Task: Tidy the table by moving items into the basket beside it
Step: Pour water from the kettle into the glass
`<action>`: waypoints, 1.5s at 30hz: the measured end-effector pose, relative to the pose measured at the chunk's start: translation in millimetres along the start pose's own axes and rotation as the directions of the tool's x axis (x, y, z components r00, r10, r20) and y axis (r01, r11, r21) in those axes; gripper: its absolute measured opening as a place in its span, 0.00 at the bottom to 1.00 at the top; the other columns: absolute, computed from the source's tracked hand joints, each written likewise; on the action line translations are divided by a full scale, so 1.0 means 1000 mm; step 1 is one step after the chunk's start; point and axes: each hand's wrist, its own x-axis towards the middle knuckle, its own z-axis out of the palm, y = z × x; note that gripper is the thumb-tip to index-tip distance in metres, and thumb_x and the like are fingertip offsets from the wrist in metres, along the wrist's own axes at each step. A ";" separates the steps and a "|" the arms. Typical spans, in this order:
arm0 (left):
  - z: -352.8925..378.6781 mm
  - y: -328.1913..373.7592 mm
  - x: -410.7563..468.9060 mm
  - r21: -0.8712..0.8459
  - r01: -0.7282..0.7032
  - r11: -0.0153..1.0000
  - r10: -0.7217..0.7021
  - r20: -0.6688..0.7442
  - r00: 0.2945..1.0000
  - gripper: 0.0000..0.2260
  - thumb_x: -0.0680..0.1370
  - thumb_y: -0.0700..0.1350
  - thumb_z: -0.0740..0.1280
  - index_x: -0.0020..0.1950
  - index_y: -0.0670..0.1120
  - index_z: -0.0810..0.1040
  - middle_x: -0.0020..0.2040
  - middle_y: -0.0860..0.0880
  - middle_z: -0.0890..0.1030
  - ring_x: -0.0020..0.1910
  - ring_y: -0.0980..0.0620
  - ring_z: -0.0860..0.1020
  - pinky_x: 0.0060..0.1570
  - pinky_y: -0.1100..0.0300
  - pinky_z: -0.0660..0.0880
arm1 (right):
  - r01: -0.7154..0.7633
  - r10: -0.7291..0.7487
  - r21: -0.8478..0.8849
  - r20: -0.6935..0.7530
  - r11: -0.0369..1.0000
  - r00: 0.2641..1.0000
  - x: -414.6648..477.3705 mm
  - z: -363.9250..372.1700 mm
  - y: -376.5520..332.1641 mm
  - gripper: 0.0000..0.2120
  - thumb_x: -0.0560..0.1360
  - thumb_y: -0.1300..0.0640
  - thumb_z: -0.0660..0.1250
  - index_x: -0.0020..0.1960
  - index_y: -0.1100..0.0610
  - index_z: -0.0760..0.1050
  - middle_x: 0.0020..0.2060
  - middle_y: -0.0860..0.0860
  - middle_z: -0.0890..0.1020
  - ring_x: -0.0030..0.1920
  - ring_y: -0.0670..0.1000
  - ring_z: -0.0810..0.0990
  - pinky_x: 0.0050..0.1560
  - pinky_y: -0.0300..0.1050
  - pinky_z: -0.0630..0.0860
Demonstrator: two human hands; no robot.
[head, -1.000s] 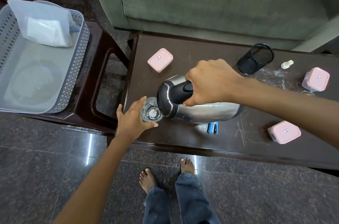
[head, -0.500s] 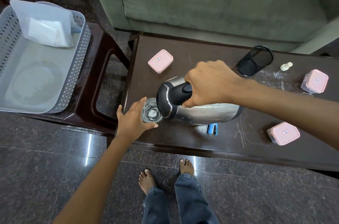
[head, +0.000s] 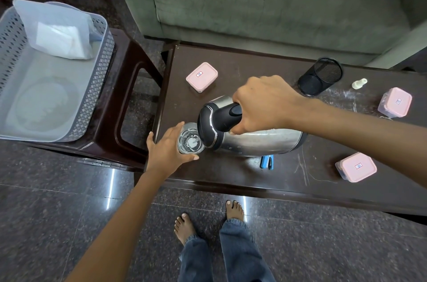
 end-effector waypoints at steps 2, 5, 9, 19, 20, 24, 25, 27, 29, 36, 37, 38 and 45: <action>0.000 0.000 0.000 -0.002 0.000 1.000 0.000 0.000 1.000 0.43 0.65 0.60 0.74 0.74 0.52 0.57 0.69 0.54 0.70 0.68 0.55 0.69 0.73 0.41 0.45 | 0.005 -0.005 -0.002 0.000 1.000 1.000 0.000 0.000 0.000 0.23 0.64 0.43 0.69 0.28 0.54 0.58 0.26 0.49 0.62 0.33 0.59 0.68 0.27 0.40 0.57; 0.000 -0.001 0.000 0.007 0.000 1.000 0.000 0.004 1.000 0.43 0.65 0.61 0.73 0.74 0.52 0.57 0.69 0.53 0.70 0.68 0.54 0.69 0.72 0.40 0.45 | 0.013 -0.013 -0.004 -0.003 1.000 1.000 0.000 0.000 0.000 0.23 0.64 0.43 0.69 0.28 0.54 0.58 0.26 0.49 0.63 0.33 0.59 0.68 0.27 0.39 0.56; 0.000 0.000 0.000 0.014 0.000 1.000 0.000 0.007 1.000 0.43 0.65 0.61 0.73 0.74 0.52 0.57 0.69 0.54 0.70 0.68 0.55 0.69 0.72 0.40 0.45 | 0.011 -0.011 -0.005 -0.004 1.000 1.000 0.000 0.000 0.000 0.23 0.64 0.43 0.69 0.28 0.54 0.58 0.26 0.49 0.62 0.33 0.59 0.68 0.26 0.40 0.56; 0.000 0.000 0.001 0.012 0.007 1.000 -0.007 0.015 1.000 0.43 0.65 0.61 0.73 0.74 0.53 0.56 0.69 0.53 0.70 0.68 0.55 0.69 0.73 0.41 0.44 | 0.003 -0.003 -0.004 0.002 1.000 1.000 -0.001 0.001 0.000 0.23 0.64 0.43 0.69 0.28 0.54 0.58 0.26 0.49 0.63 0.33 0.59 0.68 0.27 0.41 0.57; 0.000 0.000 0.001 0.012 0.008 1.000 -0.009 0.015 1.000 0.43 0.65 0.61 0.73 0.74 0.53 0.56 0.69 0.53 0.69 0.68 0.55 0.69 0.73 0.41 0.44 | 0.003 -0.003 -0.002 0.003 1.000 1.000 -0.001 0.001 0.001 0.23 0.64 0.42 0.69 0.28 0.54 0.59 0.26 0.49 0.63 0.32 0.59 0.69 0.27 0.40 0.56; -0.001 0.001 0.000 0.015 0.009 1.000 -0.009 0.011 1.000 0.43 0.65 0.61 0.73 0.74 0.53 0.57 0.70 0.53 0.69 0.68 0.55 0.68 0.73 0.41 0.44 | 0.004 -0.004 0.002 0.000 1.000 1.000 -0.001 0.002 0.002 0.23 0.64 0.42 0.69 0.28 0.54 0.58 0.26 0.49 0.63 0.32 0.58 0.68 0.27 0.40 0.56; -0.001 0.001 0.000 0.015 0.008 1.000 -0.008 0.010 1.000 0.43 0.65 0.61 0.73 0.74 0.52 0.57 0.70 0.53 0.69 0.68 0.55 0.68 0.73 0.41 0.44 | 0.003 -0.003 0.006 -0.001 1.000 1.000 -0.002 0.002 0.002 0.24 0.64 0.42 0.69 0.28 0.54 0.58 0.26 0.49 0.63 0.32 0.58 0.68 0.27 0.40 0.56; -0.001 0.001 0.000 0.014 0.007 1.000 -0.007 0.008 1.000 0.43 0.65 0.61 0.73 0.74 0.52 0.57 0.70 0.53 0.69 0.68 0.55 0.68 0.73 0.41 0.44 | 0.000 0.000 0.011 -0.007 1.000 1.000 -0.002 0.002 0.002 0.24 0.64 0.42 0.69 0.28 0.53 0.58 0.26 0.49 0.63 0.33 0.58 0.68 0.27 0.40 0.56; -0.001 0.001 0.000 0.014 0.009 1.000 -0.009 0.009 1.000 0.43 0.65 0.61 0.73 0.74 0.52 0.57 0.70 0.54 0.69 0.68 0.55 0.68 0.73 0.41 0.44 | -0.001 0.001 0.013 -0.007 1.000 1.000 -0.002 0.003 0.002 0.24 0.64 0.42 0.69 0.28 0.53 0.58 0.26 0.49 0.63 0.33 0.59 0.69 0.27 0.41 0.57; -0.001 0.001 -0.001 0.007 0.010 1.000 -0.010 0.007 1.000 0.43 0.65 0.60 0.73 0.74 0.52 0.57 0.70 0.53 0.69 0.69 0.55 0.67 0.73 0.41 0.44 | 0.004 -0.004 0.022 -0.005 1.000 1.000 -0.001 0.003 0.003 0.24 0.64 0.42 0.70 0.28 0.53 0.57 0.26 0.49 0.63 0.34 0.59 0.69 0.27 0.40 0.57; -0.001 0.001 -0.001 0.004 0.010 1.000 -0.010 0.007 1.000 0.43 0.65 0.60 0.74 0.74 0.52 0.57 0.70 0.53 0.69 0.69 0.55 0.67 0.73 0.41 0.44 | 0.003 -0.003 0.021 -0.006 1.000 1.000 -0.001 0.003 0.003 0.24 0.64 0.42 0.70 0.28 0.53 0.57 0.26 0.49 0.63 0.34 0.59 0.69 0.27 0.40 0.56; -0.001 0.001 -0.001 0.001 0.010 1.000 -0.010 0.008 1.000 0.43 0.65 0.60 0.74 0.74 0.52 0.57 0.70 0.53 0.69 0.69 0.55 0.67 0.73 0.42 0.45 | 0.003 -0.003 0.020 -0.006 1.000 1.000 -0.001 0.003 0.003 0.24 0.64 0.42 0.70 0.28 0.53 0.57 0.27 0.49 0.63 0.34 0.59 0.69 0.27 0.40 0.56; 0.000 0.001 0.000 -0.001 0.011 1.000 -0.011 0.010 1.000 0.43 0.65 0.61 0.74 0.74 0.52 0.57 0.69 0.54 0.69 0.69 0.55 0.67 0.73 0.42 0.45 | 0.002 -0.002 0.021 0.000 1.000 1.000 -0.001 0.004 0.003 0.24 0.64 0.42 0.70 0.28 0.53 0.57 0.27 0.49 0.63 0.34 0.60 0.69 0.27 0.40 0.57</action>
